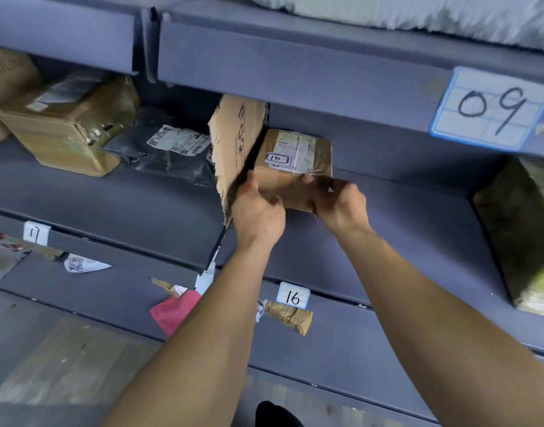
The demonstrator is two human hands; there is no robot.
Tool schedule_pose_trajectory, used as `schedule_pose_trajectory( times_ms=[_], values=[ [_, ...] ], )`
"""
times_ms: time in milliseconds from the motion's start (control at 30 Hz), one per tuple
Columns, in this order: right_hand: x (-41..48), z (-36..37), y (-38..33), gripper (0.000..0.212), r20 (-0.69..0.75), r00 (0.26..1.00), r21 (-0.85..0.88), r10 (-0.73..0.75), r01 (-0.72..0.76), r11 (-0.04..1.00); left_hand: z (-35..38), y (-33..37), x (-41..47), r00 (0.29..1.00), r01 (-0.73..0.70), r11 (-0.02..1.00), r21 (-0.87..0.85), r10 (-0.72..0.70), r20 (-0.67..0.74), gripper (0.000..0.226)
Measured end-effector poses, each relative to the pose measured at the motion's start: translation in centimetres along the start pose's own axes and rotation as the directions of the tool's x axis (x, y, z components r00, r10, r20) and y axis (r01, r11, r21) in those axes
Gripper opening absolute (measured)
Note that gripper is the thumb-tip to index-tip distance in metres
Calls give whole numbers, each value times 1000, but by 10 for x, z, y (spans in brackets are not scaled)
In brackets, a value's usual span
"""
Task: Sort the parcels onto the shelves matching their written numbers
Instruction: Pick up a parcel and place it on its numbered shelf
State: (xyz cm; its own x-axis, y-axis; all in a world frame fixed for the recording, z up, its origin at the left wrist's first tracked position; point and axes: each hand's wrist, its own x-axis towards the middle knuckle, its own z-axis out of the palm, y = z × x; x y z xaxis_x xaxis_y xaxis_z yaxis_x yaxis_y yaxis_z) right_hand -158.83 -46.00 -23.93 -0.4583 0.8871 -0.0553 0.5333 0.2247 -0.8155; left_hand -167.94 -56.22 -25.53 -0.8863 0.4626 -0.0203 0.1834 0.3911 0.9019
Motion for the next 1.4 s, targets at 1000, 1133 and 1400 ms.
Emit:
schedule_pose_trajectory(
  times_ms=[1000, 1133, 1400],
  values=[
    [-82, -79, -37, 56, 268, 960, -402, 82, 34, 915, -68, 75, -84, 921, -141, 909, 391, -24, 388, 51],
    [-127, -104, -57, 56, 271, 960, -482, 70, 73, 873, -98, 100, -116, 886, -254, 850, 461, 13, 464, 46],
    [-221, -162, -89, 50, 197, 977, -510, 85, 29, 860, -150, 148, -178, 819, -392, 810, 436, 92, 566, 38]
  ],
)
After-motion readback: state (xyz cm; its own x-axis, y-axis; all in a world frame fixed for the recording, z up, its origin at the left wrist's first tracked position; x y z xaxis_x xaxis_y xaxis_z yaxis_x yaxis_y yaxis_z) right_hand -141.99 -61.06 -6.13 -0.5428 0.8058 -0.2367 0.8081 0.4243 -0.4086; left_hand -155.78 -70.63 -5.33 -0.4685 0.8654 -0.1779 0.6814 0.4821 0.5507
